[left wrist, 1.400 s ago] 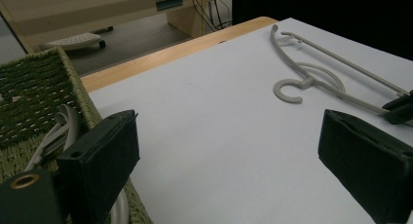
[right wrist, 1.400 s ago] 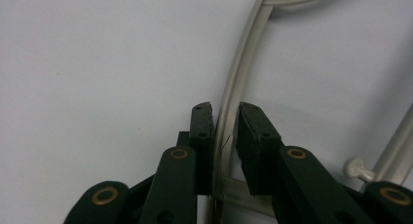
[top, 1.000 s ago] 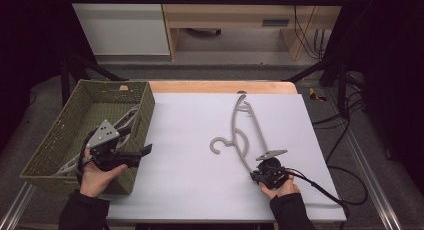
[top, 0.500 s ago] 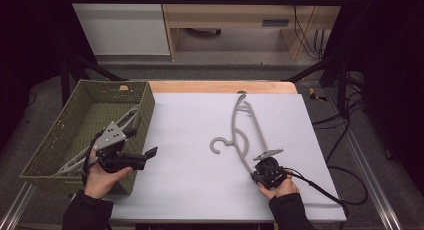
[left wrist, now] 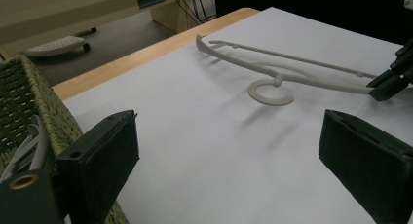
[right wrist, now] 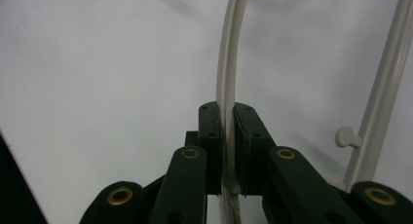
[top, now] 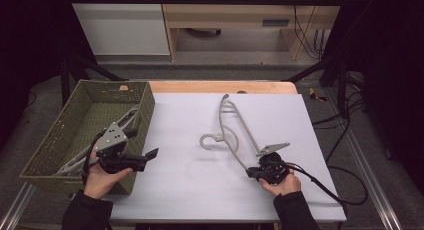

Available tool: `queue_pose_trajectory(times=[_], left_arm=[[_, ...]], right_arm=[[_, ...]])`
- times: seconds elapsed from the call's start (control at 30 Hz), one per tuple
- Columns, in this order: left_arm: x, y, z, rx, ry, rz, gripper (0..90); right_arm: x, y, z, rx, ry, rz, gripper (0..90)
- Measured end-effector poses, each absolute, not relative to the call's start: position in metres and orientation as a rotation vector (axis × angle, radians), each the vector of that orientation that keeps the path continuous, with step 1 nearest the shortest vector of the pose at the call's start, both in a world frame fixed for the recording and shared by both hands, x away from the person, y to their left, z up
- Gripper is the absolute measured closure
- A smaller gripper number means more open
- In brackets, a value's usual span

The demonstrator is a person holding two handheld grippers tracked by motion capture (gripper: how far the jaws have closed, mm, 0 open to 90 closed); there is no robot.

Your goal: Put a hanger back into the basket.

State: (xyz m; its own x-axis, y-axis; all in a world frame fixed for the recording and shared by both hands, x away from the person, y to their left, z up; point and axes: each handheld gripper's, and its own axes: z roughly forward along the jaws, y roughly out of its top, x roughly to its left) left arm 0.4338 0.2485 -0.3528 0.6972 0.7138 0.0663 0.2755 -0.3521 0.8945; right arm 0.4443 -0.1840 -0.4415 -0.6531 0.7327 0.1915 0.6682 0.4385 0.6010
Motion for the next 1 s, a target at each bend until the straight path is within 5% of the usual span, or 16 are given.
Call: queue_pose_trajectory(times=[0.57,1.0], left_arm=[[0.434,0.230,-0.356,2.141,0.572,0.582,4.7],[0.440,0.207,-0.361,2.332,0.396,0.661,5.4]], right_arm=[[0.442,-0.182,-0.398,0.709,2.834,1.337,82.9],[0.434,-0.180,-0.397,0.606,2.915,1.380,82.7]])
